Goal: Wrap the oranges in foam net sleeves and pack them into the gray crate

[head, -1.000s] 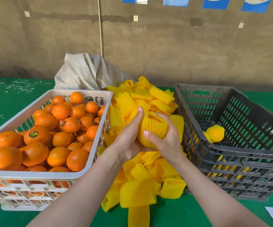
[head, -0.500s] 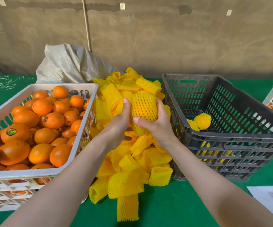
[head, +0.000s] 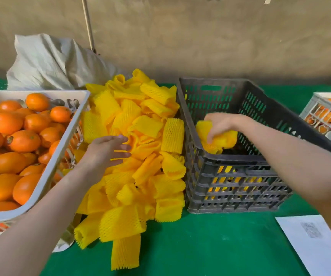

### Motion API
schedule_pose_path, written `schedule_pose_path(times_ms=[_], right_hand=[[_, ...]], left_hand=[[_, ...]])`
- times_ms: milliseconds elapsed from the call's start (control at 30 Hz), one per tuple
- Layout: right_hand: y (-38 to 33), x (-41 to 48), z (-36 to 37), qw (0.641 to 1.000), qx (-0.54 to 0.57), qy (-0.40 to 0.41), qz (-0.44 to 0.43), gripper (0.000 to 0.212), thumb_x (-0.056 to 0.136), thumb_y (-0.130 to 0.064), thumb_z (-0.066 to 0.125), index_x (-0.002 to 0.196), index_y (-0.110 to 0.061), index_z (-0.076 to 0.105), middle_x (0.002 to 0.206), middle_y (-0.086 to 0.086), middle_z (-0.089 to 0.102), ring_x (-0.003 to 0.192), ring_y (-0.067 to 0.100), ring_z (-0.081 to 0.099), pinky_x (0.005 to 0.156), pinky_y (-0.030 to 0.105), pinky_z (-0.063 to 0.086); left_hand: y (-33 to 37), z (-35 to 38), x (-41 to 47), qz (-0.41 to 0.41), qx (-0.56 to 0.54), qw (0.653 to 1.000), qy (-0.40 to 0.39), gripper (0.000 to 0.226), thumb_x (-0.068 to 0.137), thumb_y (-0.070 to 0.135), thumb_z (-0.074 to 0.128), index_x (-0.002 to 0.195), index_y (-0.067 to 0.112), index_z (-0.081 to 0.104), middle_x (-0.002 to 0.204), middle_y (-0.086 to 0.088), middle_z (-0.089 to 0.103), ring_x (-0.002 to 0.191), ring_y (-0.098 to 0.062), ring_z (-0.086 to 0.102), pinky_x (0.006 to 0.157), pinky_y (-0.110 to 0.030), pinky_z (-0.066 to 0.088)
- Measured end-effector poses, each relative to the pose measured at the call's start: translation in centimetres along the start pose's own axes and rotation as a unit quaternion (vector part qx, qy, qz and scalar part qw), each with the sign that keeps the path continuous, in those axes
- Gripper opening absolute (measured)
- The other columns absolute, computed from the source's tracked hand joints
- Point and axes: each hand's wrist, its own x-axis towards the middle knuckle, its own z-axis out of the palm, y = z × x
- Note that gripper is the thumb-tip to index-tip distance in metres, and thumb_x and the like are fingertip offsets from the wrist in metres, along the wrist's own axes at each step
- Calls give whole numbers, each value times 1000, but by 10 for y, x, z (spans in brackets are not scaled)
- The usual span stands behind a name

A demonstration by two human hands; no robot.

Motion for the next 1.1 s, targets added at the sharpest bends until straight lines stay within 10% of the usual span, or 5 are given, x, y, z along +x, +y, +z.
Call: schedule_pose_path(times_ms=[200, 467, 633, 800, 1100], right_hand=[[-1, 27, 52, 968, -119, -217, 40, 89, 85, -27, 69, 149, -5, 12, 157, 8, 13, 142, 28, 20, 101, 36, 35], [-1, 17, 44, 943, -191, -261, 76, 85, 88, -39, 62, 149, -6, 14, 151, 12, 25, 90, 25, 53, 34, 18, 43], [4, 9, 14, 996, -58, -21, 59, 87, 77, -37, 75, 146, -14, 28, 151, 8, 33, 134, 30, 37, 98, 40, 43], [-37, -14, -8, 887, 134, 437, -62, 21, 86, -18, 62, 104, -8, 63, 85, 6, 68, 88, 31, 64, 84, 37, 46], [-203, -80, 27, 865, 48, 353, -353, 16, 85, -12, 64, 99, -7, 66, 94, 10, 67, 87, 29, 63, 74, 41, 52]], left_hand=[[0, 14, 5, -1, 0, 1000, 2, 16, 97, 22, 51, 101, 12, 64, 94, -10, 68, 87, -26, 67, 91, -44, 48], [-7, 8, 0, -15, 3, 1000, -1, 18, 99, 23, 50, 105, 14, 64, 97, -8, 71, 89, -24, 69, 85, -39, 51], [1, -19, -16, 15, -9, 1000, 18, 17, 99, 22, 48, 103, 15, 64, 90, -4, 70, 81, -19, 67, 80, -36, 50], [14, -54, -25, 47, -34, 997, 48, 14, 99, 18, 50, 100, 15, 64, 90, -5, 68, 80, -20, 66, 82, -37, 51], [-1, -142, 8, 78, 59, 962, 253, 33, 94, 12, 56, 126, 5, 58, 112, -11, 65, 100, -23, 61, 85, -38, 51]])
